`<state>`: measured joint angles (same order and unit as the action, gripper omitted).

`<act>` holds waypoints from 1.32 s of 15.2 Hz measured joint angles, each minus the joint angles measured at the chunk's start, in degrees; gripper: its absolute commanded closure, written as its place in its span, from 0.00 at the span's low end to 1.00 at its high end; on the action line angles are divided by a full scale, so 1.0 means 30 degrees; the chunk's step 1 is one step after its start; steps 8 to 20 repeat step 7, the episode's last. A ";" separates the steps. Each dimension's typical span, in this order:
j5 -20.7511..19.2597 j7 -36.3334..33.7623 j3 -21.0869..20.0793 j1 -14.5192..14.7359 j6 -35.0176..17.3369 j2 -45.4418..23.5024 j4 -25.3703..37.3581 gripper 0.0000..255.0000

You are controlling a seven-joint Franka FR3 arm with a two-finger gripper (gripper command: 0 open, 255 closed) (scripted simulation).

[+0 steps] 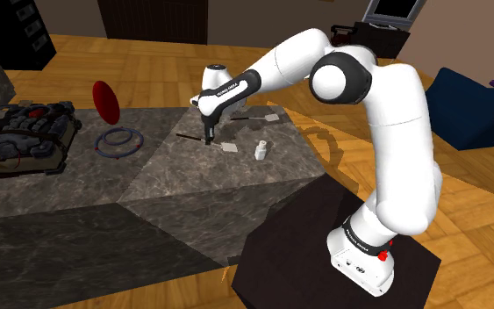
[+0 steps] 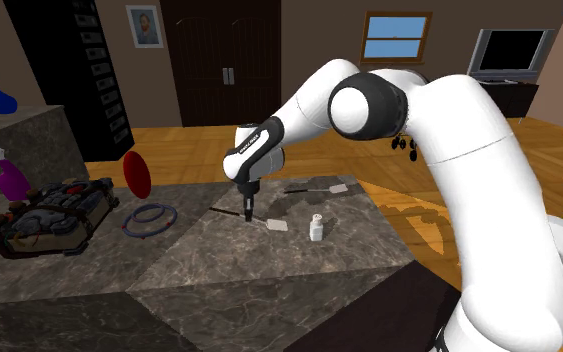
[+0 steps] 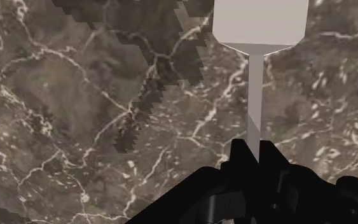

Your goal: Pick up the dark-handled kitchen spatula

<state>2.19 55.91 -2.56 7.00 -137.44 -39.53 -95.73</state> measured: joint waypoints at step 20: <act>0.0001 -0.0083 -0.0012 0.0006 0.1164 0.1207 -0.0037 1.00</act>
